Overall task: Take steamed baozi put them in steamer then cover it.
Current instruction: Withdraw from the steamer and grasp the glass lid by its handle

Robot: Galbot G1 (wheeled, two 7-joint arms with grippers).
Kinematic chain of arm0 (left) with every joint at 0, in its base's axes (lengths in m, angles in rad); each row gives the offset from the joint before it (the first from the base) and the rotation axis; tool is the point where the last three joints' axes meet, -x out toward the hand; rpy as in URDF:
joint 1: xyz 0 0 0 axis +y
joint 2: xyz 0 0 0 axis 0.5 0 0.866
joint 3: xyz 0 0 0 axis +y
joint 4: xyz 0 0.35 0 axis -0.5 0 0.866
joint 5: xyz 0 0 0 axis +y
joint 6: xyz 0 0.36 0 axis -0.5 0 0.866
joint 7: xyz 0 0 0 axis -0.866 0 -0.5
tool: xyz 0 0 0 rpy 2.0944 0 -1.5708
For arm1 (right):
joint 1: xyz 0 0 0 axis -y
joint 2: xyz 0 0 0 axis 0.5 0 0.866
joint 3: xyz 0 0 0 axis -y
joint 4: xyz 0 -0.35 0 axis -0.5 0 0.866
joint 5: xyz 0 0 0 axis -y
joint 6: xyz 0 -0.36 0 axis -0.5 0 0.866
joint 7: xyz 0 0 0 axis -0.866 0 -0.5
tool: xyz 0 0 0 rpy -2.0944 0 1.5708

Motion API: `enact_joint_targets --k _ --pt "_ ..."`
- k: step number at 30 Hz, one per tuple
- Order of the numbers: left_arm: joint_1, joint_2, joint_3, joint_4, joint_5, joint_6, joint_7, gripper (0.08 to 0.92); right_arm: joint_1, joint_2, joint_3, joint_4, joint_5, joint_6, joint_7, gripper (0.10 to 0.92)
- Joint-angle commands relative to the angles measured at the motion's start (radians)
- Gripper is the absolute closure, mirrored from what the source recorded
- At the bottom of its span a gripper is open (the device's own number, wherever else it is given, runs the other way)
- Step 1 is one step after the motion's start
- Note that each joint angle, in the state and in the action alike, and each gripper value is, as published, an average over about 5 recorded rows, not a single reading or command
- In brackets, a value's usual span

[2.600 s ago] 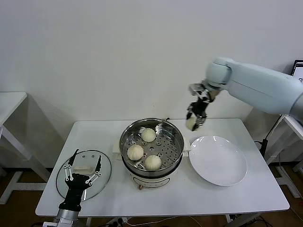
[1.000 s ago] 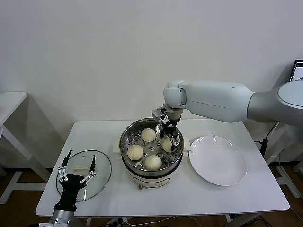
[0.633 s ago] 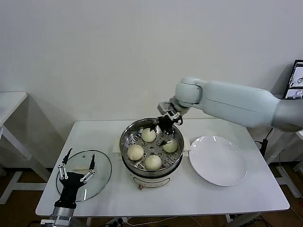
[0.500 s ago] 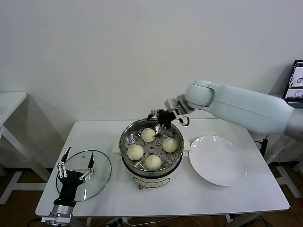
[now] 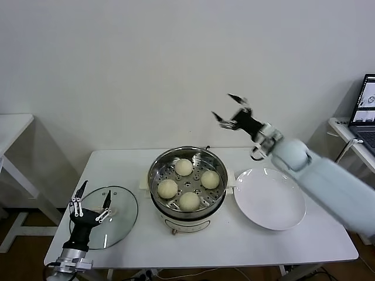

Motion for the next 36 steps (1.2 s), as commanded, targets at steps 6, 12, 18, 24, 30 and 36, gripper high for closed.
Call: enact_joint_targets --k 6,12,18,24,30,36 --pt "0.012 0.043 -0.097 0.236 0.582 0.034 0.035 0.177 -0.837 0.173 0.745 0.047 -0.119 0.12 0.168 0.203" --pt "-0.002 0.027 -0.08 0.292 0.618 0.008 -0.05 0.177 -0.859 0.214 0.738 0.044 -0.157 0.124 0.155 0.203" --pt "-0.068 -0.007 -0.051 0.328 0.623 0.011 -0.148 0.177 -0.862 0.243 0.72 0.039 -0.189 0.123 0.148 0.203" --pt "-0.124 -0.014 -0.04 0.363 0.64 0.036 -0.168 0.177 -0.863 0.27 0.708 0.031 -0.207 0.124 0.139 0.203" --pt "-0.155 -0.008 -0.022 0.392 0.64 0.04 -0.165 0.177 -0.86 0.281 0.709 0.019 -0.217 0.127 0.137 0.203" --pt "-0.176 -0.015 -0.003 0.395 0.639 0.05 -0.163 0.177 -0.865 0.288 0.709 0.019 -0.231 0.129 0.136 0.203"
